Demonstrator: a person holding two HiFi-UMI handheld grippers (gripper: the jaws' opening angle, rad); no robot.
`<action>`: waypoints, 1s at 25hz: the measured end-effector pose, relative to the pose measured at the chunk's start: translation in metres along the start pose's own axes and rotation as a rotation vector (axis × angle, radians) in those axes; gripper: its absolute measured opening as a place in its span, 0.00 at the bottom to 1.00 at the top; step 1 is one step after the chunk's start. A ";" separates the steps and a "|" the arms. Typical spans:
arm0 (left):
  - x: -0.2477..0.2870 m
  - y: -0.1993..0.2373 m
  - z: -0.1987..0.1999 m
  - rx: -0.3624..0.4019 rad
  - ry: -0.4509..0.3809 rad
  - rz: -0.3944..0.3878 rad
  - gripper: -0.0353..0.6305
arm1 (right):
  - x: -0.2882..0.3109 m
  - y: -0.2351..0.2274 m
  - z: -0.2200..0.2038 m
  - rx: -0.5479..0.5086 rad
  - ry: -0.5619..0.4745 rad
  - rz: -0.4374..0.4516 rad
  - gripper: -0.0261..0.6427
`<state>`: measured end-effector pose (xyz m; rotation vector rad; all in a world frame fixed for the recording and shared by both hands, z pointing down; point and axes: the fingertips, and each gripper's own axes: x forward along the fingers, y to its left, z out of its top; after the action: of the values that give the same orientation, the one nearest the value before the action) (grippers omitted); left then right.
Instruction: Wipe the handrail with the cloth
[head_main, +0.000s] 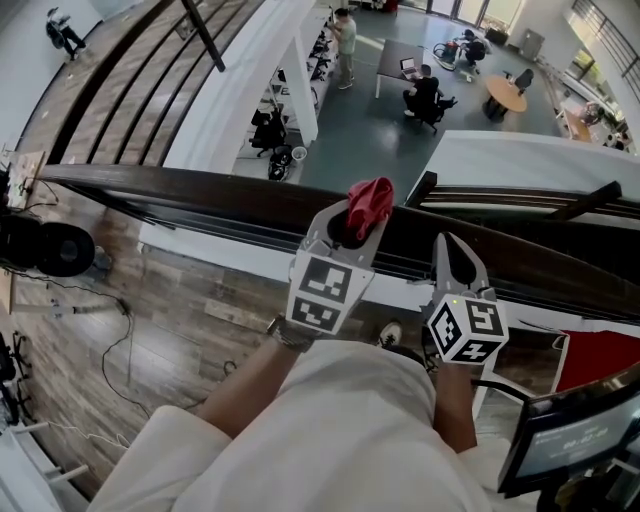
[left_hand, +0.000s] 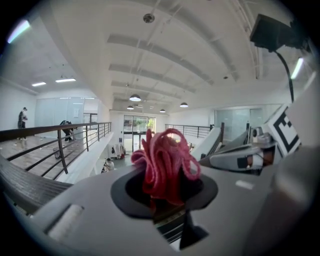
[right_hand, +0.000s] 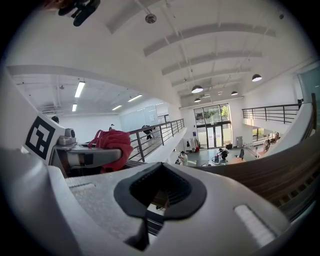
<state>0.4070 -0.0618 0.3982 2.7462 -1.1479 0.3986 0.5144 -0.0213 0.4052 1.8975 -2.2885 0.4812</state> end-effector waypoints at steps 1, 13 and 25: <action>0.000 0.000 0.000 -0.003 0.005 0.001 0.24 | 0.000 -0.001 0.001 0.000 -0.002 -0.002 0.04; -0.001 0.003 -0.009 -0.029 0.078 -0.055 0.24 | -0.003 -0.003 0.001 0.004 -0.012 0.029 0.04; -0.009 0.009 -0.010 -0.077 0.098 -0.036 0.24 | -0.022 -0.041 0.013 0.002 -0.017 0.090 0.04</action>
<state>0.3926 -0.0590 0.4055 2.6450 -1.0659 0.4688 0.5599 -0.0116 0.3927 1.8123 -2.3936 0.4797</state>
